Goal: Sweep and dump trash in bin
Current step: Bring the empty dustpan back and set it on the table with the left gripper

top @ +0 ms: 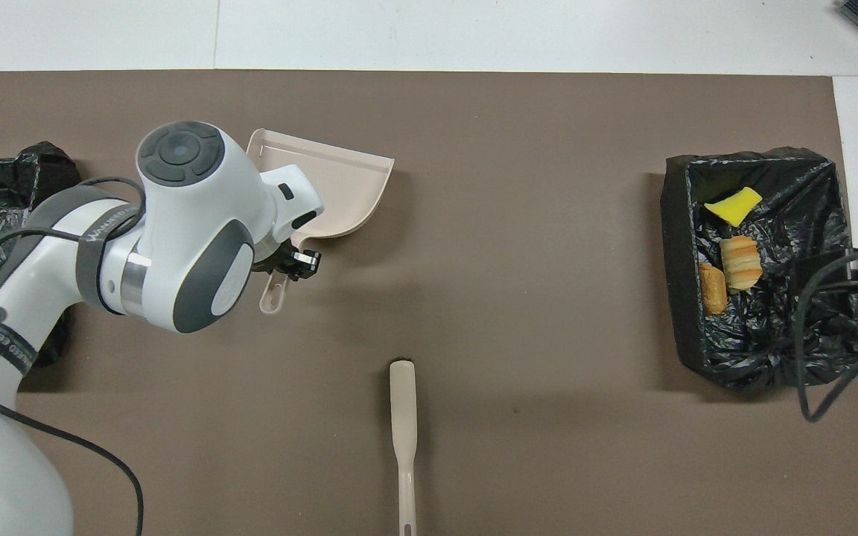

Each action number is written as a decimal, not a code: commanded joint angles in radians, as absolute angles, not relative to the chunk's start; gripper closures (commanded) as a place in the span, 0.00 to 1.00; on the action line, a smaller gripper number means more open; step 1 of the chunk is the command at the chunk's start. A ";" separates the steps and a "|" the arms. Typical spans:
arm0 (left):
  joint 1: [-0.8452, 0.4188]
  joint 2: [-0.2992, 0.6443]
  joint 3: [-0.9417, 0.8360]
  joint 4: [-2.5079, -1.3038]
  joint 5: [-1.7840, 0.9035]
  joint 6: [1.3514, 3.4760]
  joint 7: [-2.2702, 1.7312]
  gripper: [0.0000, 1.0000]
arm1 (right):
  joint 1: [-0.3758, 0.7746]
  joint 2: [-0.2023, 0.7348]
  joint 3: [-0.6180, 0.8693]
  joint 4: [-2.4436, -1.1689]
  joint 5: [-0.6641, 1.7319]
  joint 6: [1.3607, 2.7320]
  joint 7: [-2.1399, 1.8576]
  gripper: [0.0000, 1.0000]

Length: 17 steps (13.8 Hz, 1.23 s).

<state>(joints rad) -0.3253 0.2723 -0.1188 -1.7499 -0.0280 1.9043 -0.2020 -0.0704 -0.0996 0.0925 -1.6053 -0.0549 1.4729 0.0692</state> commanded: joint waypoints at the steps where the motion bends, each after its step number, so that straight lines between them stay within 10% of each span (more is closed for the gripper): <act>1: -0.425 0.311 -0.098 -1.709 -0.072 1.905 -0.395 1.00 | -0.041 -0.111 0.095 -1.608 -0.051 1.494 0.092 0.00; 10: -0.512 0.426 -0.098 -1.634 -0.089 2.042 -0.603 1.00 | 0.006 0.070 0.101 -1.329 -0.069 1.371 0.130 0.00; 12: -0.497 0.425 -0.098 -1.649 -0.089 2.049 -0.600 0.67 | 0.008 0.063 0.101 -1.336 -0.051 1.380 0.159 0.00; 13: -0.495 0.419 -0.097 -1.649 -0.089 2.048 -0.606 0.01 | 0.008 0.051 0.100 -1.354 -0.051 1.379 0.176 0.00; 17: -0.437 0.358 -0.087 -1.641 -0.089 2.029 -0.597 0.00 | 0.009 0.017 0.100 -1.409 -0.049 1.384 0.184 0.00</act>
<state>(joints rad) -0.4768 0.4095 -0.0893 -1.6306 -0.0771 2.0294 -0.5936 0.0099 0.0438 0.0969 -1.3774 -0.0558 1.4009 0.1615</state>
